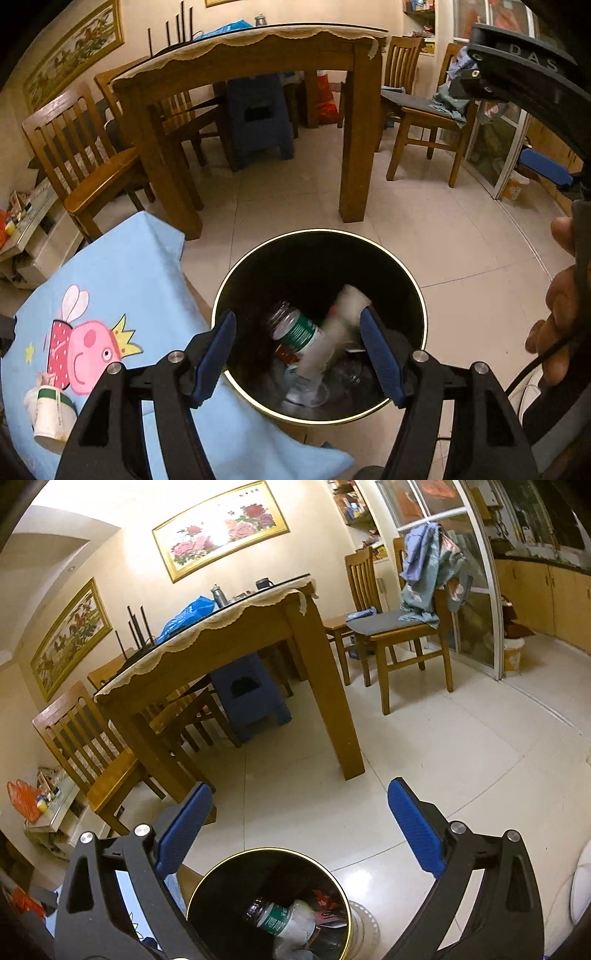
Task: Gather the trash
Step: 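Carry the medicine box and red wrapper to the bin and release both, then move both tools back over the table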
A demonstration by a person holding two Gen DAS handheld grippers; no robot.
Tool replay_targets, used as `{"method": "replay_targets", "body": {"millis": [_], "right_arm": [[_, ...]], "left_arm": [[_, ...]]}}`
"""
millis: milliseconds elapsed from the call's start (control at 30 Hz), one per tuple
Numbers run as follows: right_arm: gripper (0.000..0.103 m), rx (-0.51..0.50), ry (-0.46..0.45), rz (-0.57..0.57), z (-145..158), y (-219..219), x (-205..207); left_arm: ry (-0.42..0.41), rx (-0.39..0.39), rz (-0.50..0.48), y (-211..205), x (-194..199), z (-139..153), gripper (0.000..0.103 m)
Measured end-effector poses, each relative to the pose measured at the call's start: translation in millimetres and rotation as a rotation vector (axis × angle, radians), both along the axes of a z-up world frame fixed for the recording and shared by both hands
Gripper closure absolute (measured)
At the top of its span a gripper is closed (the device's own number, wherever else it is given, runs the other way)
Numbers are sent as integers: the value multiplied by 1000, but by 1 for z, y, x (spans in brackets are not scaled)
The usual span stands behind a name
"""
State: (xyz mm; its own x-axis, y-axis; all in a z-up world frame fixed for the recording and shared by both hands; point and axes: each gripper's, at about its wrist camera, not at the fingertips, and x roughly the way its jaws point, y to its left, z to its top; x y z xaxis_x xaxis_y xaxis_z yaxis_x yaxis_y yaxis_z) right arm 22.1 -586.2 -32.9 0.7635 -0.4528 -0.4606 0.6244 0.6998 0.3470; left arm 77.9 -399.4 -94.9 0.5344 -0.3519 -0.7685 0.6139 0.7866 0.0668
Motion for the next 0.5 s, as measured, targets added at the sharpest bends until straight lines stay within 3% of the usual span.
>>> {"method": "replay_targets", "body": {"millis": [133, 333, 500], "right_arm": [[7, -38, 9, 21, 6, 13, 10], [7, -119, 17, 70, 12, 41, 23], [6, -242, 15, 212, 20, 87, 39]], "left_arm": [[3, -16, 27, 18, 2, 6, 36], [-68, -30, 59, 52, -11, 24, 35], [-159, 0, 119, 93, -20, 33, 31]]}}
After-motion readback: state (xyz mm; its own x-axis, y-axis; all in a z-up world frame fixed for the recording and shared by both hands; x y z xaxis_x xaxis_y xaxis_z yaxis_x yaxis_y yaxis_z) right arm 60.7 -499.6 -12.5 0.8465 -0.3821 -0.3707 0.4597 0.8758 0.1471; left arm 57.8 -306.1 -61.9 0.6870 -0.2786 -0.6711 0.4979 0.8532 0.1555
